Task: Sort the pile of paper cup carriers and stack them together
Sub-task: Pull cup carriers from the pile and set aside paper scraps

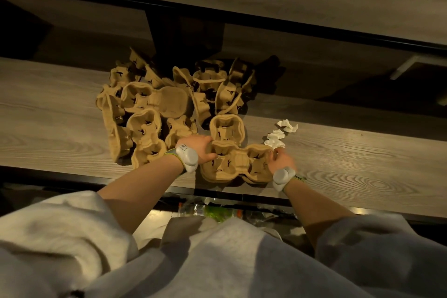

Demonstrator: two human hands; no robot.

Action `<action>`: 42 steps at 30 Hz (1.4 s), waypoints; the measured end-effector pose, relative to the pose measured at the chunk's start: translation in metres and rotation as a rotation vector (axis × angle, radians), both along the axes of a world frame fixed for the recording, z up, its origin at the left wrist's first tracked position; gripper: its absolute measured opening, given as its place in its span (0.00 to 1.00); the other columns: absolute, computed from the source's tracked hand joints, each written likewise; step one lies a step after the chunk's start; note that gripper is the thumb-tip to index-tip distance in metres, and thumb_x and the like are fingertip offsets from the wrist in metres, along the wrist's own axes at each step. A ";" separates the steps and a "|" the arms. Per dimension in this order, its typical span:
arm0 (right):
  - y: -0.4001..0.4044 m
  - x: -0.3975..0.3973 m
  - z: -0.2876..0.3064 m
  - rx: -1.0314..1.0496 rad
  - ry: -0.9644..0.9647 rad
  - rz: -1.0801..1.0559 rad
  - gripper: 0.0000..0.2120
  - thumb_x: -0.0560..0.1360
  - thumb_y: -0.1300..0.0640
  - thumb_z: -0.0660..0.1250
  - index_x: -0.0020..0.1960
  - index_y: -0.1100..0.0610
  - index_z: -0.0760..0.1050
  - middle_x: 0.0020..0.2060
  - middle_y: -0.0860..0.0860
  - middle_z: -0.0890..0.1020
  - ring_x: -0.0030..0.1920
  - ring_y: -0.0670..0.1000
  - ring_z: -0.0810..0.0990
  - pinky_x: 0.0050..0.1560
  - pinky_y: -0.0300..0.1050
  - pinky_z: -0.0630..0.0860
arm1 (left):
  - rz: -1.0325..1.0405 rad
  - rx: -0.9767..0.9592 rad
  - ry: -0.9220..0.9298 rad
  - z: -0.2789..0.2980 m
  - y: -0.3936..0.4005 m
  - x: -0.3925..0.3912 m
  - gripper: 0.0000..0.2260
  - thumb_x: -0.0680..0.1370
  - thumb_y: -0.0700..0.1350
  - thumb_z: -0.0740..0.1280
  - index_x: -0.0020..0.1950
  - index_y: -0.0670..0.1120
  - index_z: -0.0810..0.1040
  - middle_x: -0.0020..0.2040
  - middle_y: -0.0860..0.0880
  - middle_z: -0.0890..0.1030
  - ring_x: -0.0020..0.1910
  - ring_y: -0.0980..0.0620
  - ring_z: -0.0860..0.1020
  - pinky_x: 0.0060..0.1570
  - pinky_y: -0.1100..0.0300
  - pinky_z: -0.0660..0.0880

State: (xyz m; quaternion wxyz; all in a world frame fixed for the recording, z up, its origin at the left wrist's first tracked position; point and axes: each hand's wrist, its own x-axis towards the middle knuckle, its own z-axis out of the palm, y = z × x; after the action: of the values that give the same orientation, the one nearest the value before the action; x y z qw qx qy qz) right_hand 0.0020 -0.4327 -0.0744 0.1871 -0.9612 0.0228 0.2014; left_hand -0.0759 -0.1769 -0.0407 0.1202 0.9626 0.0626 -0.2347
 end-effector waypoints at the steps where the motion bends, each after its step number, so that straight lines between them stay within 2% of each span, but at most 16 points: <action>1: -0.002 0.000 0.000 0.011 -0.006 -0.010 0.17 0.80 0.50 0.55 0.59 0.61 0.71 0.53 0.62 0.80 0.53 0.63 0.79 0.44 0.46 0.68 | 0.048 -0.009 0.049 -0.002 0.000 0.001 0.30 0.75 0.66 0.58 0.68 0.47 0.69 0.59 0.45 0.78 0.56 0.45 0.77 0.53 0.51 0.76; 5: -0.009 0.002 0.001 0.059 0.032 -0.113 0.19 0.81 0.52 0.54 0.64 0.64 0.68 0.57 0.62 0.79 0.57 0.63 0.77 0.51 0.49 0.71 | 0.273 -0.140 0.282 -0.012 0.000 0.003 0.37 0.70 0.74 0.50 0.54 0.45 0.78 0.51 0.44 0.82 0.47 0.44 0.80 0.52 0.53 0.75; 8: -0.007 0.002 0.000 0.064 0.074 -0.123 0.19 0.81 0.52 0.53 0.64 0.65 0.69 0.59 0.63 0.78 0.59 0.63 0.76 0.55 0.50 0.71 | 0.367 -0.308 0.223 -0.019 -0.007 0.004 0.25 0.79 0.62 0.53 0.53 0.43 0.78 0.38 0.47 0.79 0.34 0.50 0.76 0.38 0.59 0.71; 11: -0.003 0.000 -0.003 0.082 0.104 -0.113 0.18 0.82 0.53 0.53 0.61 0.65 0.71 0.58 0.63 0.78 0.59 0.63 0.76 0.55 0.49 0.71 | 0.430 -0.319 0.144 -0.019 -0.007 0.006 0.19 0.81 0.56 0.56 0.47 0.45 0.79 0.31 0.48 0.76 0.32 0.49 0.75 0.37 0.58 0.70; 15: 0.004 0.000 -0.004 0.104 0.128 -0.083 0.18 0.82 0.54 0.53 0.61 0.67 0.70 0.59 0.63 0.77 0.59 0.62 0.76 0.55 0.48 0.70 | 0.498 -0.346 0.092 -0.020 0.002 0.008 0.19 0.79 0.55 0.60 0.31 0.46 0.70 0.28 0.47 0.72 0.29 0.48 0.71 0.35 0.58 0.66; 17: 0.009 -0.001 -0.004 0.109 0.139 -0.063 0.18 0.81 0.54 0.54 0.62 0.67 0.69 0.60 0.64 0.76 0.60 0.63 0.75 0.56 0.48 0.70 | 0.492 -0.334 0.085 -0.017 0.007 0.009 0.20 0.79 0.55 0.60 0.30 0.46 0.69 0.28 0.47 0.71 0.31 0.47 0.71 0.37 0.58 0.67; 20: 0.014 -0.002 -0.003 0.115 0.134 -0.044 0.17 0.81 0.55 0.55 0.62 0.67 0.69 0.60 0.64 0.76 0.60 0.63 0.75 0.56 0.48 0.70 | 0.471 -0.318 0.105 -0.008 0.012 0.008 0.20 0.80 0.55 0.60 0.30 0.48 0.69 0.27 0.48 0.71 0.27 0.51 0.70 0.30 0.61 0.65; 23: 0.019 -0.002 0.000 0.131 0.123 -0.049 0.18 0.80 0.53 0.56 0.62 0.65 0.70 0.61 0.63 0.76 0.61 0.62 0.74 0.58 0.48 0.70 | 0.514 -0.355 0.132 0.003 0.018 0.009 0.17 0.79 0.56 0.61 0.37 0.46 0.75 0.28 0.47 0.75 0.23 0.54 0.73 0.24 0.63 0.68; 25: 0.023 0.000 0.001 0.140 0.120 -0.034 0.21 0.80 0.49 0.56 0.64 0.63 0.71 0.63 0.61 0.76 0.63 0.62 0.74 0.61 0.49 0.69 | 0.602 -0.436 0.119 0.012 0.024 0.011 0.17 0.79 0.55 0.62 0.41 0.42 0.76 0.32 0.44 0.78 0.19 0.57 0.74 0.20 0.66 0.71; 27: 0.030 0.002 0.003 0.138 0.108 -0.004 0.23 0.79 0.45 0.56 0.62 0.63 0.73 0.62 0.61 0.76 0.63 0.62 0.74 0.62 0.50 0.70 | 0.652 -0.531 0.054 0.021 0.033 0.013 0.16 0.79 0.54 0.63 0.47 0.41 0.78 0.40 0.44 0.81 0.23 0.57 0.78 0.23 0.68 0.74; 29: 0.036 0.006 0.006 0.149 0.100 0.018 0.24 0.79 0.43 0.55 0.58 0.63 0.75 0.59 0.62 0.79 0.59 0.62 0.76 0.59 0.49 0.71 | 0.666 -0.600 -0.052 0.030 0.043 0.013 0.17 0.79 0.54 0.62 0.52 0.41 0.80 0.46 0.46 0.82 0.30 0.53 0.79 0.29 0.64 0.77; 34: 0.052 0.015 0.011 0.141 0.076 0.080 0.25 0.78 0.42 0.54 0.57 0.62 0.75 0.56 0.61 0.79 0.56 0.61 0.77 0.54 0.48 0.71 | 0.773 -0.671 -0.350 0.044 0.081 0.002 0.17 0.79 0.54 0.61 0.48 0.42 0.82 0.39 0.48 0.82 0.31 0.48 0.79 0.31 0.59 0.76; 37: 0.055 0.018 0.010 0.104 0.057 0.083 0.25 0.78 0.42 0.54 0.59 0.61 0.75 0.56 0.61 0.79 0.57 0.61 0.77 0.55 0.49 0.72 | 0.873 -0.594 -0.483 0.049 0.104 -0.015 0.15 0.78 0.58 0.61 0.40 0.51 0.80 0.35 0.49 0.80 0.31 0.51 0.76 0.36 0.56 0.74; 39: 0.059 0.019 0.011 0.072 0.014 0.075 0.25 0.78 0.41 0.54 0.58 0.60 0.76 0.56 0.60 0.80 0.57 0.61 0.77 0.57 0.50 0.73 | 0.923 -0.469 -0.523 0.051 0.119 -0.029 0.15 0.77 0.59 0.61 0.38 0.53 0.78 0.35 0.48 0.79 0.35 0.49 0.76 0.37 0.57 0.73; 41: 0.065 0.020 0.012 0.031 -0.049 0.071 0.24 0.77 0.41 0.55 0.59 0.58 0.76 0.58 0.59 0.79 0.59 0.61 0.76 0.59 0.53 0.74 | 0.970 -0.292 -0.552 0.047 0.133 -0.042 0.16 0.75 0.62 0.62 0.41 0.51 0.78 0.43 0.45 0.80 0.44 0.44 0.78 0.44 0.53 0.75; 42: 0.068 0.020 0.014 0.018 -0.073 0.075 0.23 0.77 0.41 0.55 0.60 0.57 0.75 0.59 0.59 0.78 0.61 0.60 0.75 0.60 0.53 0.73 | 1.006 -0.212 -0.553 0.046 0.137 -0.048 0.18 0.74 0.63 0.63 0.46 0.49 0.78 0.49 0.43 0.80 0.51 0.41 0.77 0.51 0.49 0.74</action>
State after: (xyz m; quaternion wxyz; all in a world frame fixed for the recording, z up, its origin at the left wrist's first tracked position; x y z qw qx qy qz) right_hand 0.0221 -0.3645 -0.0608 0.1889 -0.9663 -0.0220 0.1735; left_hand -0.1237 -0.0399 0.0048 0.3246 0.8226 0.4546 0.1064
